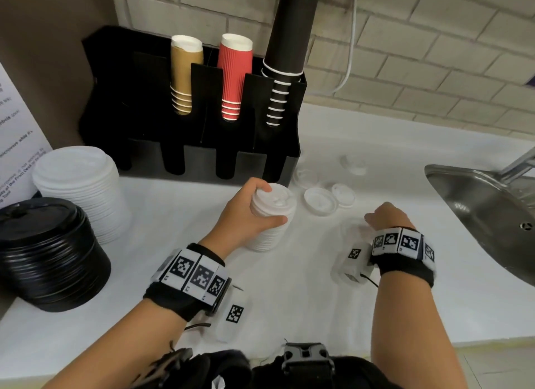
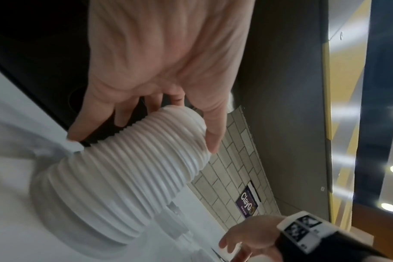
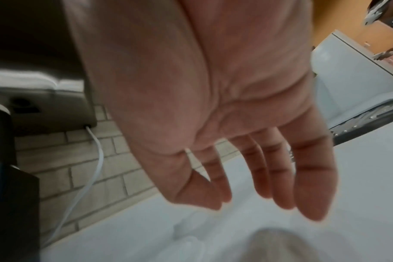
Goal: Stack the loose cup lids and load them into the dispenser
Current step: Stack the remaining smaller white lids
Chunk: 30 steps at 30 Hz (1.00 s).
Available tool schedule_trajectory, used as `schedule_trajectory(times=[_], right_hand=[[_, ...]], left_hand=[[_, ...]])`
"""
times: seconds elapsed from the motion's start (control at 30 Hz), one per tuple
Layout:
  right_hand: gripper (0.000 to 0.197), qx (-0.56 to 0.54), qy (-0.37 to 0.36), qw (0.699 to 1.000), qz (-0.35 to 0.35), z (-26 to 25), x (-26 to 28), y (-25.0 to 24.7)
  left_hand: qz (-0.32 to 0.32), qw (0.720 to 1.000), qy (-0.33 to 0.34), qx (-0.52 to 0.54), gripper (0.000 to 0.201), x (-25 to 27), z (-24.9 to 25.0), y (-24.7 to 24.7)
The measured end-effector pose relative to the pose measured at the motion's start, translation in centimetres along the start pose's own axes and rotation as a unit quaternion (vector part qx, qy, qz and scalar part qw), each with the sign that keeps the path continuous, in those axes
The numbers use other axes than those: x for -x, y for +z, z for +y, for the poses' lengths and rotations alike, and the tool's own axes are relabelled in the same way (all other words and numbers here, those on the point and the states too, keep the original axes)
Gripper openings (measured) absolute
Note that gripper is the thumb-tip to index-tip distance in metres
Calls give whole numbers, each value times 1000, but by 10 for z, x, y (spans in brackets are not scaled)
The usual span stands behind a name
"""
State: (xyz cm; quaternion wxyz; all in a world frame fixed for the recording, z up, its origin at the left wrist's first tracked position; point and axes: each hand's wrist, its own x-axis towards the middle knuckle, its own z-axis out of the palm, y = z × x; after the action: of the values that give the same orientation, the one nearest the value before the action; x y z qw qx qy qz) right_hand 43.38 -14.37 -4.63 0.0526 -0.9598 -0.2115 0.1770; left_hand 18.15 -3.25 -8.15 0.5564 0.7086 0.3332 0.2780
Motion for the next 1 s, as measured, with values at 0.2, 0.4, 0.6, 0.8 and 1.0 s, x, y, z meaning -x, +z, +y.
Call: schedule_trajectory(times=[0.2,0.4,0.6,0.8,1.0], right_hand=[[60,5,-30,996,-81,1,9,15],[74,29,-78,993,-89,-6,14,28],[60,5,-141,986,-87,-16,20,7],[32,-285,-345,888,-111,-53,51,-6],[46,-230,-450,861,-51,-80,71,10]], left_hand=[[16,1000,5,-2,53,3,-3,2],[21,1000,7,11,51,2,-3,3],[32,999,21,3,53,1,-3,4],[41,999,32,-9,62,-1,-3,4],[51,999,14,14,96,0,-3,7]])
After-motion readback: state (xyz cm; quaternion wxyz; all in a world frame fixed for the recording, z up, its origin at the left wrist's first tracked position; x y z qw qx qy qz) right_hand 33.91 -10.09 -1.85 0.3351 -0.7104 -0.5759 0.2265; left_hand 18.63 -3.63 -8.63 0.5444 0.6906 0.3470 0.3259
